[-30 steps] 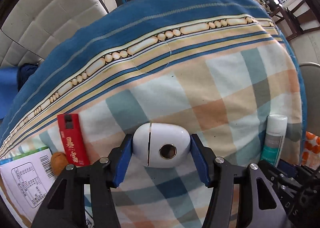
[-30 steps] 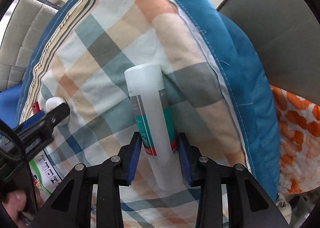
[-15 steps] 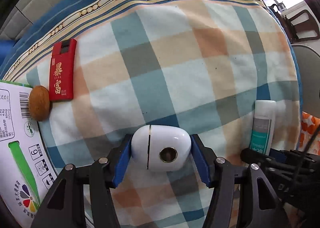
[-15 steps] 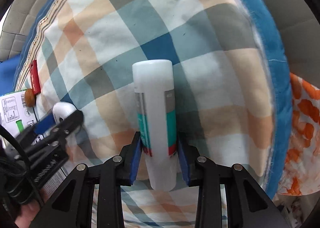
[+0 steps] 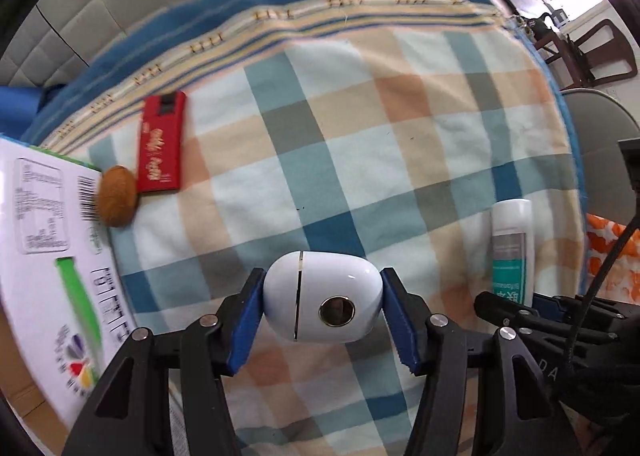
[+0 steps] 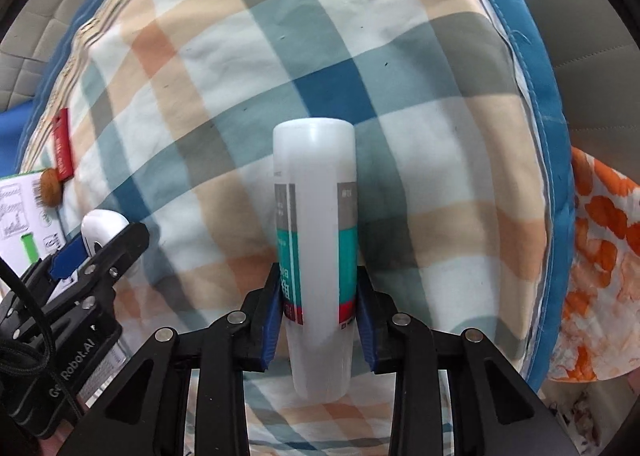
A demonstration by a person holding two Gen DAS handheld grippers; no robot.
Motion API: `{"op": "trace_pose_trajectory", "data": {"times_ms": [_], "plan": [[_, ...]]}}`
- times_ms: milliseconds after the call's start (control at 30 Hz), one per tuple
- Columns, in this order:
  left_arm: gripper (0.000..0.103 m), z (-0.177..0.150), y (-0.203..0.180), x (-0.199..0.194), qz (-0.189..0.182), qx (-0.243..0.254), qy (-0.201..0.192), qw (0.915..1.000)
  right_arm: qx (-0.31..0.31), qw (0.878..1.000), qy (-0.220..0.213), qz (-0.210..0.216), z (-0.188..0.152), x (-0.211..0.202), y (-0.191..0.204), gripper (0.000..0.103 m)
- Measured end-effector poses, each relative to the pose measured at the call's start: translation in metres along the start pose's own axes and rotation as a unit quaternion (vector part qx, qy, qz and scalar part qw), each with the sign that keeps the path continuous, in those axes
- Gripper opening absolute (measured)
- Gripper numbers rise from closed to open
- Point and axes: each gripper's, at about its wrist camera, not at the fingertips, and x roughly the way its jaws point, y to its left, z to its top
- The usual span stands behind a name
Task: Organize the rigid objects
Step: 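Carry the white tube and oval case over the cardboard box with both tools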
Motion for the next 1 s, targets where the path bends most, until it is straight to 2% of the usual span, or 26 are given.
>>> {"op": "trace_pose_trajectory", "data": {"times_ms": [100, 300, 567, 767, 867, 1000], "plan": [[0.054, -0.002, -0.001, -0.019, -0.004, -0.001, -0.016, 0.9999, -0.008, 1.0, -0.009, 0.009, -0.011, -0.011, 0.005, 0.034], [0.054, -0.024, 0.019, -0.077, -0.037, -0.023, -0.062, 0.9971, -0.028, 0.998, -0.041, 0.031, -0.029, -0.054, 0.024, 0.034], [0.054, -0.055, 0.07, -0.153, -0.086, -0.037, -0.115, 0.9889, -0.064, 0.991, -0.099, 0.064, -0.104, -0.121, 0.073, 0.034], [0.054, -0.093, 0.154, -0.196, -0.063, -0.054, -0.148, 0.9855, -0.112, 0.981, -0.123, 0.095, -0.171, -0.153, 0.155, 0.034], [0.054, -0.116, 0.207, -0.201, -0.043, -0.08, -0.151, 0.9844, -0.142, 0.976, -0.121, 0.112, -0.197, -0.144, 0.211, 0.034], [0.054, -0.139, 0.276, -0.184, -0.033, -0.126, -0.129, 0.983, -0.173, 0.972, -0.103, 0.121, -0.213, -0.113, 0.281, 0.034]]}}
